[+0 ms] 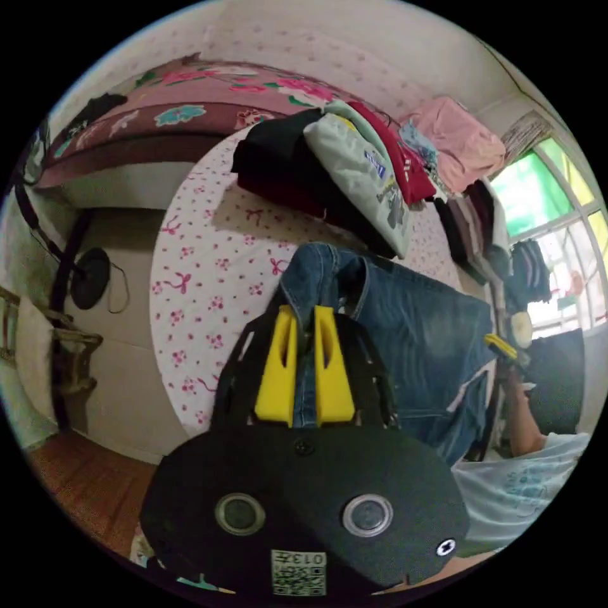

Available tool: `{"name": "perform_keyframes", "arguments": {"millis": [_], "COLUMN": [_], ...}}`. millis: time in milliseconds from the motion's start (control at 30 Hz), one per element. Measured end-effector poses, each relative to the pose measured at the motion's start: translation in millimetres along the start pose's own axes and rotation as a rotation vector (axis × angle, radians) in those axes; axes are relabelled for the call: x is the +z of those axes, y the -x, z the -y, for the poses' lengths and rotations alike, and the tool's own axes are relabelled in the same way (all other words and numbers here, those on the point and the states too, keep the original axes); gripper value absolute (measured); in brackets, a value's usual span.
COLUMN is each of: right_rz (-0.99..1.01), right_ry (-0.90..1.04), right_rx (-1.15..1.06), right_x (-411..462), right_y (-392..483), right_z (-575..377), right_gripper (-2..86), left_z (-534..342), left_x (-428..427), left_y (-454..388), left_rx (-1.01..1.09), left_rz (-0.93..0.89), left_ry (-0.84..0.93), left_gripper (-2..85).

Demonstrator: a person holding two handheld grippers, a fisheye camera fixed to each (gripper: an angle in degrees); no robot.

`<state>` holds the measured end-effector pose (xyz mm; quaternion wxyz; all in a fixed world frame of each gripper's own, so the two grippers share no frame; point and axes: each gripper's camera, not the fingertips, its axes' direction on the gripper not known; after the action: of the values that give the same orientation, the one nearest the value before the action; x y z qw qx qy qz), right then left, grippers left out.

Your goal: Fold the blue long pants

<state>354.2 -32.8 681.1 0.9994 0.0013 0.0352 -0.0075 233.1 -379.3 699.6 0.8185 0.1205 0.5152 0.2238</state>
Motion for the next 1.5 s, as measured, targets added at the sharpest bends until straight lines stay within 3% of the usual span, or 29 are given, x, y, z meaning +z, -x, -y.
{"name": "perform_keyframes", "arguments": {"millis": [67, 233, 300, 367, 500, 567, 667, 733, 833, 1000, 1133, 1267, 1367, 1500], "right_rz": [0.053, 0.035, 0.046, 0.029, 0.012, 0.009, 0.03, 0.051, 0.034, -0.029, -0.053, -0.076, -0.108, -0.091], "right_ry": [0.037, 0.022, 0.041, 0.077, 0.125, 0.131, 0.116, 0.116, 0.122, 0.076, 0.08, 0.043, 0.076, 0.147], "right_rx": [-0.068, -0.108, -0.116, -0.142, -0.158, -0.165, -0.161, -0.146, -0.106, -0.08, 0.136, 0.421, 0.47, 0.451], "right_x": [19, 33, 42, 54, 66, 68, 67, 66, 57, 21, -16, -63, -80, -72], "right_y": [20, 37, 40, 47, 56, 58, 57, 55, 51, 41, 0, -44, -48, -36], "right_z": [22, 32, 32, 35, 40, 38, 33, 32, 27, -13, -73, -148, -188, -214], "right_gripper": [4.2, 3.4, 3.3, 3.2, 3.1, 3.0, 2.8, 2.7, 2.7, 3.8, 5.7, 8.9, 11.2, 14.1], "left_z": [-3, -94, -119, -121, -77, -49, -2, -3, -35, -76, -147, -203, -235, -268], "left_x": [-5, 13, 31, 49, 39, 18, -16, -42, -66, -46, -4, 28, 50, 88], "left_y": [-33, -177, -196, -195, -145, -114, -39, 26, 69, -17, -98, -158, -201, -266], "left_rx": [0.092, 0.689, 0.785, 0.782, 0.534, 0.431, 0.178, -0.137, -0.296, 0.151, 0.412, 0.521, 0.576, 0.748], "left_rz": [0.151, 0.533, 0.62, 0.683, 0.733, 0.678, 0.27, 0.06, -0.114, 0.026, 0.008, 0.036, -0.103, 0.064], "left_ry": [-0.038, -0.133, -0.157, -0.108, -0.106, -0.093, -0.048, -0.216, -0.405, -0.174, -0.049, 0.015, 0.056, 0.166], "left_gripper": [2.7, 1.8, 1.8, 1.9, 3.3, 4.6, 4.8, 4.3, 4.2, 3.0, 3.2, 4.3, 6.2, 9.1]}}
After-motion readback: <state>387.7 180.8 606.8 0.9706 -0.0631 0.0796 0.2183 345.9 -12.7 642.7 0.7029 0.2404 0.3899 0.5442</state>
